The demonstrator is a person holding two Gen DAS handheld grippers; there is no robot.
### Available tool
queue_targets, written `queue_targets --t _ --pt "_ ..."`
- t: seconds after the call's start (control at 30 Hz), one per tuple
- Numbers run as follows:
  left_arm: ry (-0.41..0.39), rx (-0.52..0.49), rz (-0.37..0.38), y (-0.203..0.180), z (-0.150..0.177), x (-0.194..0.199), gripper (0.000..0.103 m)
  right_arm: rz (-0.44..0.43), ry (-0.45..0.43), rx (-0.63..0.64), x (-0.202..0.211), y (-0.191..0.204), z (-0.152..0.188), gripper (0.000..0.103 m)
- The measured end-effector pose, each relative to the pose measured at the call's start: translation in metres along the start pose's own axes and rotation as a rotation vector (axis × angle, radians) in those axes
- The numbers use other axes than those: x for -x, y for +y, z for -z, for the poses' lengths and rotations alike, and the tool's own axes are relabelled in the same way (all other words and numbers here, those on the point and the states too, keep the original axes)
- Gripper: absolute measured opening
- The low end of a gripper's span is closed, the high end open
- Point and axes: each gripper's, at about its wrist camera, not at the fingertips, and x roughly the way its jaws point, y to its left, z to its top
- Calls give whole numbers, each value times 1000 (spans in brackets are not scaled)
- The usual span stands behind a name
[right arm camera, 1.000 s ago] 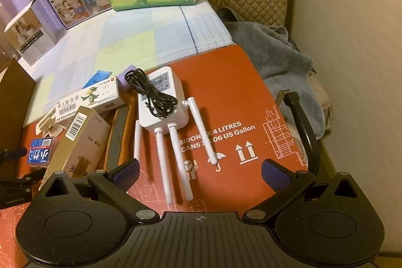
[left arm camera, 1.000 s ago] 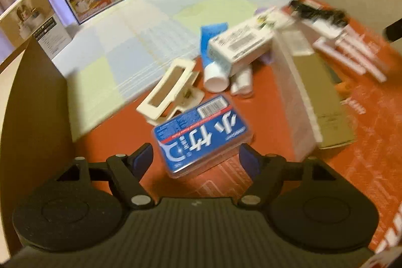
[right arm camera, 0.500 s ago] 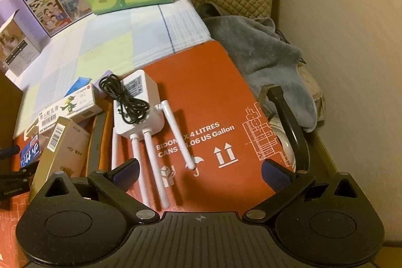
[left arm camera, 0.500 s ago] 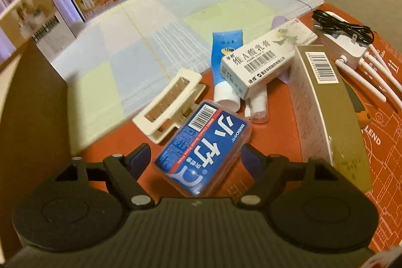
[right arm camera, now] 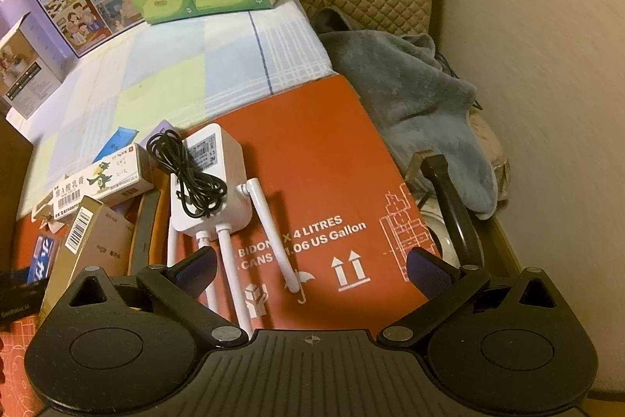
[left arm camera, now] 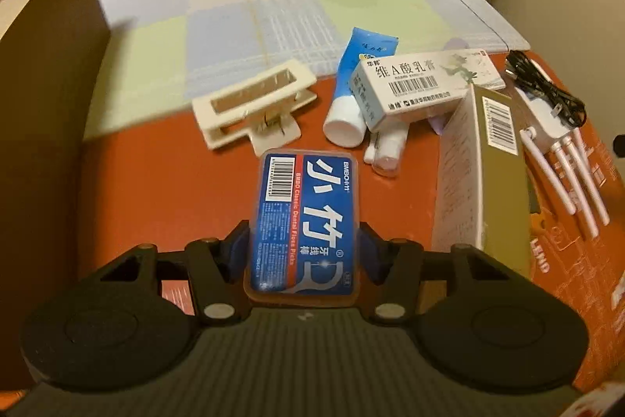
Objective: Organize rigid objects
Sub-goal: 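Grasp the black cable with the right tool while the left tool lifts the blue box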
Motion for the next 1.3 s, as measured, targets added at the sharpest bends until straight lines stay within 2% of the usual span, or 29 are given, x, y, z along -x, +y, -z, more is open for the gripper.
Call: queue_targets --t 0.1,0.3,0.47,0.5,0.57,0.7,0.77,0.87,1.23,1.3 --pt "9 29 12 1 -4 3 52 -9 -9 22 -1 2 -3 101" --pt "4 4 -20 -3 -18 -5 53 -33 -44 86 -1 11 -8 101" --pt "18 -2 -49 -5 -14 -8 53 -72 -91 168 1 23 -11 100" --pt "21 5 -58 -4 -13 -7 53 -81 -101 190 1 26 -12 98" --pt "16 22 -86 -1 -10 -3 53 -104 -117 240 -1 33 -13 85" --pt "-5 61 -121 7 -7 10 53 -155 -138 327 -8 47 -19 71" --pt "-19 77 -140 11 -7 16 53 -180 -145 382 -12 55 -21 56" --pt "-33 103 -153 14 -7 24 53 -194 -142 460 -22 66 -23 43" --pt "-54 177 -187 19 -8 42 53 -181 -111 630 -56 85 -29 22" --pt "-58 183 -193 19 -7 45 53 -166 -115 657 -59 87 -28 14"
